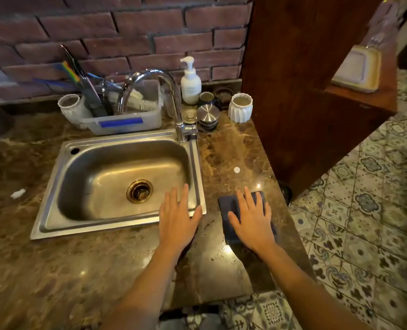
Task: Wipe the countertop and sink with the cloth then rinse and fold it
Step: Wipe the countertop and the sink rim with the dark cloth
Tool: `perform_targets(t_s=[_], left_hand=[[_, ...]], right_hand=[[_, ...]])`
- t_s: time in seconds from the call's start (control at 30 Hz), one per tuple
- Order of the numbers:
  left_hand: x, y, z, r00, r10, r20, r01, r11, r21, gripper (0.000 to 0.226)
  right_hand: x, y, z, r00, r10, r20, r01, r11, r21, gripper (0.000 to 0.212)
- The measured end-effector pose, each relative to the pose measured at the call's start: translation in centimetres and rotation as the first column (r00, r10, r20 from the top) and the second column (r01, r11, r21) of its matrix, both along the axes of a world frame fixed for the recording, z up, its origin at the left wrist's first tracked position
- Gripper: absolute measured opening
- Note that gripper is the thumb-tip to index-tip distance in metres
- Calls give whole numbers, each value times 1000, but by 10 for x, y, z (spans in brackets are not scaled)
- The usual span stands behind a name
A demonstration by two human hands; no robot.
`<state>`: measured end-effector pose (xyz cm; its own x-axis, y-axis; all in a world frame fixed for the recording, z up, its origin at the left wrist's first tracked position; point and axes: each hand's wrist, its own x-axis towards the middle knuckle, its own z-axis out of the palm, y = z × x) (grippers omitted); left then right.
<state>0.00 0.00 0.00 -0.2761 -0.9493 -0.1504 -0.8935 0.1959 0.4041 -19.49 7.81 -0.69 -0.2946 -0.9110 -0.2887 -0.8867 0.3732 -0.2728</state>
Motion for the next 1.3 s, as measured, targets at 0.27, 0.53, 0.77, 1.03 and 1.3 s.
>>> perform_targets(t_s=[0.27, 0.53, 0.77, 1.03, 1.3], left_hand=[[-50, -50, -49, 994, -53, 92, 57, 997, -44, 70], [-59, -56, -83, 986, -65, 152, 75, 996, -58, 66], [-70, -76, -101, 970, -74, 233, 92, 994, -64, 48], [-88, -91, -78, 986, 166, -32, -164, 985, 43, 64], [-89, -91, -86, 987, 158, 22, -158, 986, 46, 66]], right_hand=[[-4, -15, -48, 979, 37, -199, -29, 999, 40, 66], [-9, -17, -65, 979, -2, -203, 6, 1000, 18, 66], [-34, -65, -69, 977, -42, -209, 37, 999, -30, 66], [-61, -146, -74, 973, -19, -228, 5, 998, -62, 67], [-76, -241, -81, 932, 213, -294, -232, 972, -30, 73]])
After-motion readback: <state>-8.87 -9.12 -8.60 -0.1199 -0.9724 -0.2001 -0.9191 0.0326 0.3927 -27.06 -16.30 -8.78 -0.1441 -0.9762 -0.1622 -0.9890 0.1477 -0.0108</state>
